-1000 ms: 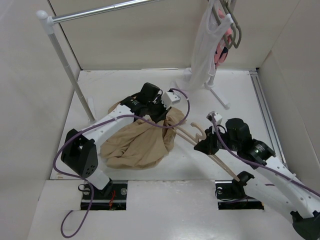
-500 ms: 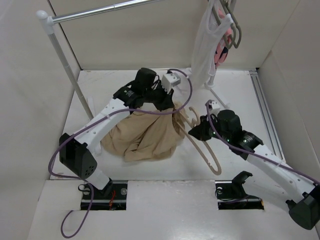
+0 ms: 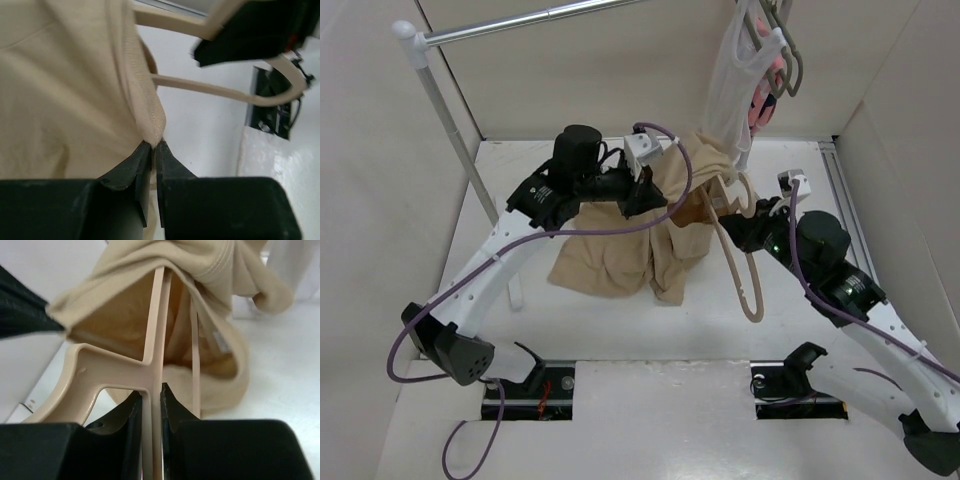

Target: Place the t-shirt on the hanger

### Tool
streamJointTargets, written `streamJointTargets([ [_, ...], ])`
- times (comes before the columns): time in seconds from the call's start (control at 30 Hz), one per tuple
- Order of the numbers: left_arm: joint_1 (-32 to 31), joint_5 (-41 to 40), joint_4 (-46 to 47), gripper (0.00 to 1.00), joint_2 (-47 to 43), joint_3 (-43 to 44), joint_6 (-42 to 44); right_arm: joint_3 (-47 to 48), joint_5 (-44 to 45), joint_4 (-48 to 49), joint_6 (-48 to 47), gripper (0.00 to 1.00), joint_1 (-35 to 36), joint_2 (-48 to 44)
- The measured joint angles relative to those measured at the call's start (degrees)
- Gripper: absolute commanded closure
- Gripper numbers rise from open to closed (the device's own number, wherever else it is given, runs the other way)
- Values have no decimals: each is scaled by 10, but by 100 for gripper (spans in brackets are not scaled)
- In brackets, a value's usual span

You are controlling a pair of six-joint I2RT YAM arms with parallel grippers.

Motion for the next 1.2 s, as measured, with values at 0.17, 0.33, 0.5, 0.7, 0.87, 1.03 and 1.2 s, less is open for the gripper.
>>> streamJointTargets([
  [0.17, -76, 53, -65, 100, -8, -6, 103, 91, -35, -10, -90, 100, 0, 51],
  [0.33, -131, 103, -122, 51, -16, -22, 197, 135, -95, -20, -161, 100, 0, 59],
  [0.5, -103, 90, -108, 42, -56, -25, 221, 139, -142, -38, -200, 100, -1, 51],
  [0.7, -73, -74, 74, 26, -193, -79, 202, 106, -196, -64, -217, 100, -5, 19],
  [0.87, -44, -206, 144, 21, -186, -71, 198, 99, -246, -103, -232, 100, -9, 9],
  [1.03, 24, -237, 147, 21, -110, -99, 176, 99, -276, -140, -244, 100, -9, -9],
  [1.2, 44, -203, 99, 26, -56, -115, 162, 99, -286, -169, -248, 100, -12, -17],
])
